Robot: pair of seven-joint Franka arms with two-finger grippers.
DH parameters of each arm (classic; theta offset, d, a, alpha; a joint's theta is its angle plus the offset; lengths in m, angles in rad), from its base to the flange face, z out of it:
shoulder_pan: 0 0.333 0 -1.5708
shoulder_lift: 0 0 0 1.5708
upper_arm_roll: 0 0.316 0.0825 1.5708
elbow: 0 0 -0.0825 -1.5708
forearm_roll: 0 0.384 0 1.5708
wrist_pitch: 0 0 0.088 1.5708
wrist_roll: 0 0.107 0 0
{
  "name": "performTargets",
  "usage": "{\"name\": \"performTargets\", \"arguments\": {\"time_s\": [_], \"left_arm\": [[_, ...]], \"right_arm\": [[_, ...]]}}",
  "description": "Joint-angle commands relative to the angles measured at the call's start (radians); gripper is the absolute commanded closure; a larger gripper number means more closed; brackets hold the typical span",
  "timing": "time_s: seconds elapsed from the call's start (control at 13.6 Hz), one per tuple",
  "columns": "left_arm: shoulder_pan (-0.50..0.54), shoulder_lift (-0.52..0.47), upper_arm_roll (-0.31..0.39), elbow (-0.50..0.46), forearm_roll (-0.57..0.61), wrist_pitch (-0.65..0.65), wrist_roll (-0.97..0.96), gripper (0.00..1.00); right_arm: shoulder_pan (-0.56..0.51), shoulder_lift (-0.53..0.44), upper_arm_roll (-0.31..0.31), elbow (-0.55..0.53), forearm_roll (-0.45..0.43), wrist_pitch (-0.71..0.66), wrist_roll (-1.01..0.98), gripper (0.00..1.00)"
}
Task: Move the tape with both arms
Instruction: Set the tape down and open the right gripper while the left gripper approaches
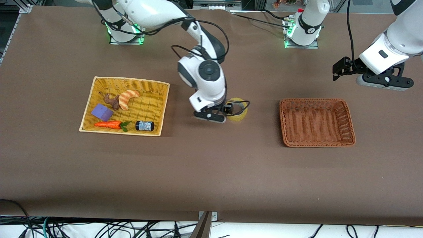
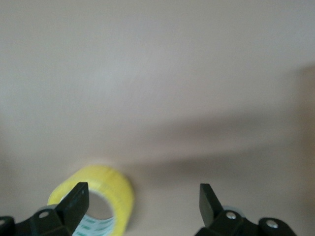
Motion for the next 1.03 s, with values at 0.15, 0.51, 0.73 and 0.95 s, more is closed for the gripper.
{"name": "performTargets", "arguments": {"time_s": [0.15,0.51,0.73,0.95], "left_arm": [[-0.017,0.088,-0.055,0.028,0.0,-0.037,-0.004,0.0],[-0.02,0.11,-0.09,0.046,-0.093,-0.041,0.007,0.0],[-0.02,0.148,-0.196,0.026,-0.083,0.018,-0.079,0.0],[-0.057,0.298,-0.322,0.012,-0.048,0.203,-0.29,0.0]], "right_arm": [[-0.108,-0.148,-0.062,-0.034,0.005,-0.214,-0.285,0.0],[-0.22,-0.338,-0.105,-0.141,0.068,-0.331,-0.581,0.0],[-0.307,-0.476,-0.124,-0.268,0.071,-0.342,-0.734,0.0],[-0.424,-0.619,-0.063,-0.403,0.067,-0.336,-0.811,0.0]]}}
